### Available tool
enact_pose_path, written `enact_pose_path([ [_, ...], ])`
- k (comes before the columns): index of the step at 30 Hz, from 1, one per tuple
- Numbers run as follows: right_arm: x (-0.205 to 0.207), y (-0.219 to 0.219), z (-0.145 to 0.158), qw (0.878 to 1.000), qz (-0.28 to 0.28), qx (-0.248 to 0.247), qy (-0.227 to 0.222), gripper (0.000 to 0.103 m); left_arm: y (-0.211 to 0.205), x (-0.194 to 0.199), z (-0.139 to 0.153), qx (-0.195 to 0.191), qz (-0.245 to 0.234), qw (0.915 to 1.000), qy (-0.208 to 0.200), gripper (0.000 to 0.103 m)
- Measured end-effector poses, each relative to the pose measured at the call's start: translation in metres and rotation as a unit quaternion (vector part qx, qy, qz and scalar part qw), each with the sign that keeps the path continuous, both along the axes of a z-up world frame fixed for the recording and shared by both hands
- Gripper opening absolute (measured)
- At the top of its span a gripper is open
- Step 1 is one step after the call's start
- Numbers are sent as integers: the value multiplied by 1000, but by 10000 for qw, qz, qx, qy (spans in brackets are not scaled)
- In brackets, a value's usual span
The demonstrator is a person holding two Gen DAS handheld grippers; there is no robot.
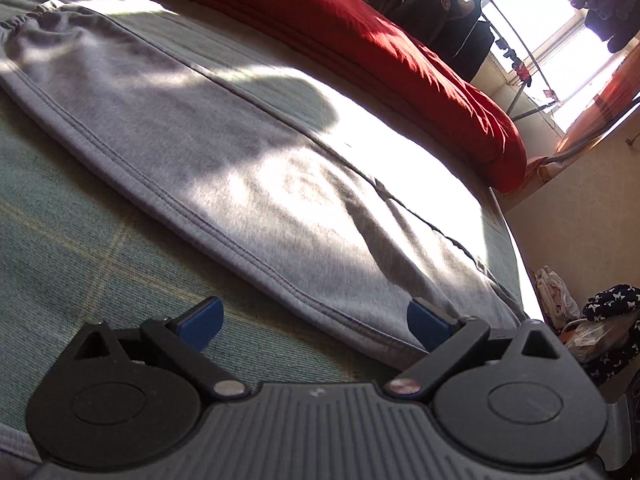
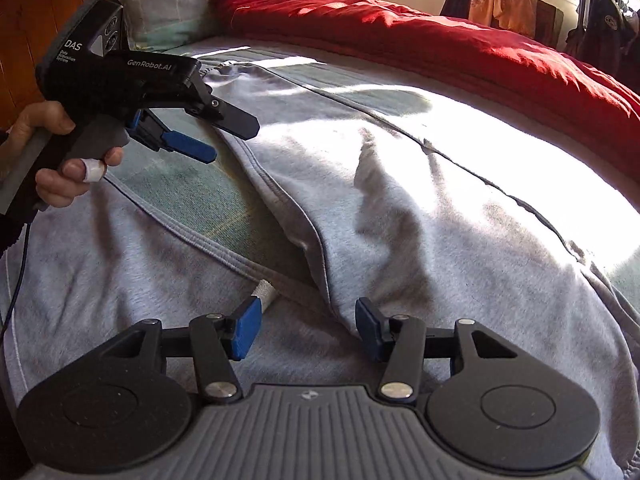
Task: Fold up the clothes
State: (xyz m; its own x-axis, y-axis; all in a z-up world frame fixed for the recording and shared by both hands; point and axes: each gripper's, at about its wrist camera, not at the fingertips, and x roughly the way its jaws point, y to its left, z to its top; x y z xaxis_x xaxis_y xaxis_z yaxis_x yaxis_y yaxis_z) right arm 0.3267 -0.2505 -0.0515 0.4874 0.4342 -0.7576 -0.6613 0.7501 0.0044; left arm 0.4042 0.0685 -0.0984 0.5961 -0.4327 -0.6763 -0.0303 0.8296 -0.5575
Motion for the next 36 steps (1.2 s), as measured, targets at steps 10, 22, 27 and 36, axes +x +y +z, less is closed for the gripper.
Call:
enact_pose_path([
  [10,28,-59,29,9985,-479,-49,-256,52,-47,-8,36,1256,-804,9864,-698,71],
  [22,182,-140,9,9948,-919,-250,-356,52,-115,14,9,1622,-1648,9707,-650,71],
  [27,213,-122,-18,9992,-344,-130,-129,53,-112,4,6,1932,-1744,9626,-749,73],
  [36,207,-106,-36,9995,47,-288,-146,10,-111,1,7,1963,-1774,9612,-783,76],
])
